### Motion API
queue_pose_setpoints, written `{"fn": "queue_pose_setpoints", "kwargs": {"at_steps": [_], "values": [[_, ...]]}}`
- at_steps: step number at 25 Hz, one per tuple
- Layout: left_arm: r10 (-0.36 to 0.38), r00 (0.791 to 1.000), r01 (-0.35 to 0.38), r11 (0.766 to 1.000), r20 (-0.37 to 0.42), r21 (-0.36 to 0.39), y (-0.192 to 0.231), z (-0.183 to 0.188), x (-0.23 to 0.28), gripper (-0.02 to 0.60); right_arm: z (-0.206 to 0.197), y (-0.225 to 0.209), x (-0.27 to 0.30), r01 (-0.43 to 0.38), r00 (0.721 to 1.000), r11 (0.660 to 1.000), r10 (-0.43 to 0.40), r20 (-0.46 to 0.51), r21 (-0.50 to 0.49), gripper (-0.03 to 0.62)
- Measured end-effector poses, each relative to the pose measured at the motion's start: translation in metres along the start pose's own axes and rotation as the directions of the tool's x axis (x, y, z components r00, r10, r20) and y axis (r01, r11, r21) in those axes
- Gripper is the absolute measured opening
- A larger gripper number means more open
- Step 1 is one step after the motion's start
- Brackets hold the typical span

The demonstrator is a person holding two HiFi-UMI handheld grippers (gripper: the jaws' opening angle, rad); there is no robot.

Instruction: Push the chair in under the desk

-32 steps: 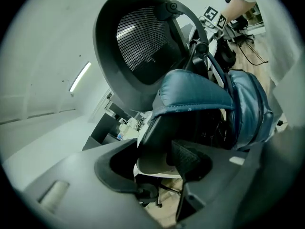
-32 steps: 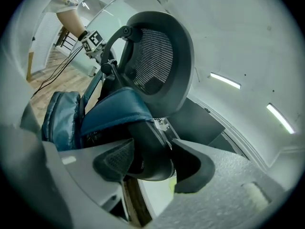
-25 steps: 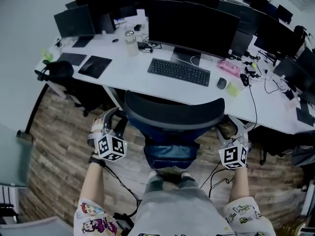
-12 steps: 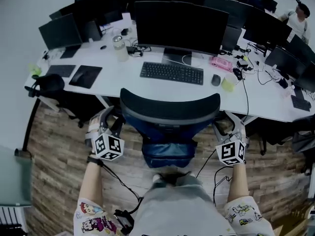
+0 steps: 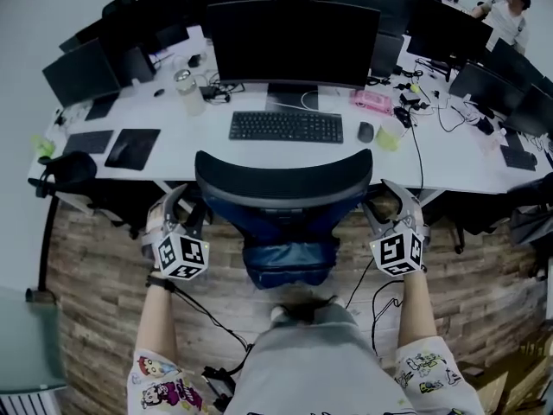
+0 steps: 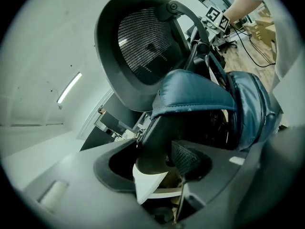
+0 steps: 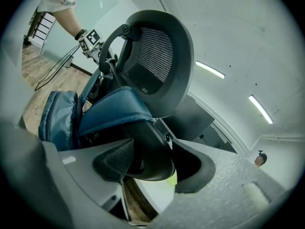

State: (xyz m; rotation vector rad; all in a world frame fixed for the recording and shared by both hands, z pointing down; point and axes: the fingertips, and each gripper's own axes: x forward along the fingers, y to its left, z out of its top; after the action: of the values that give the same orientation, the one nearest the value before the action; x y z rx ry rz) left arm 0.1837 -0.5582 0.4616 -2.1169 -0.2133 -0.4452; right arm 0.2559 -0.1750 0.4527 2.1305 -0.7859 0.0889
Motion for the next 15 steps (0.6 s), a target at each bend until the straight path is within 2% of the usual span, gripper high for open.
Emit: {"fn": "queue_pose_setpoints", "kwargs": {"at_steps": [10, 15], "values": [[-0.007, 1.0, 0.007, 1.0, 0.017, 0.015, 0.015, -0.003, 0.024, 0.232, 0.005, -0.002, 0.011, 0.025, 1.0, 0.999, -0.024, -0.02, 0.021, 0.249], [0.015, 1.0, -0.015, 1.0, 0.014, 0.009, 0.021, -0.007, 0.032, 0.235, 0.01, 0.0, 0.015, 0.027, 0.999, 0.999, -0.027, -0.027, 0.024, 0.249]]}}
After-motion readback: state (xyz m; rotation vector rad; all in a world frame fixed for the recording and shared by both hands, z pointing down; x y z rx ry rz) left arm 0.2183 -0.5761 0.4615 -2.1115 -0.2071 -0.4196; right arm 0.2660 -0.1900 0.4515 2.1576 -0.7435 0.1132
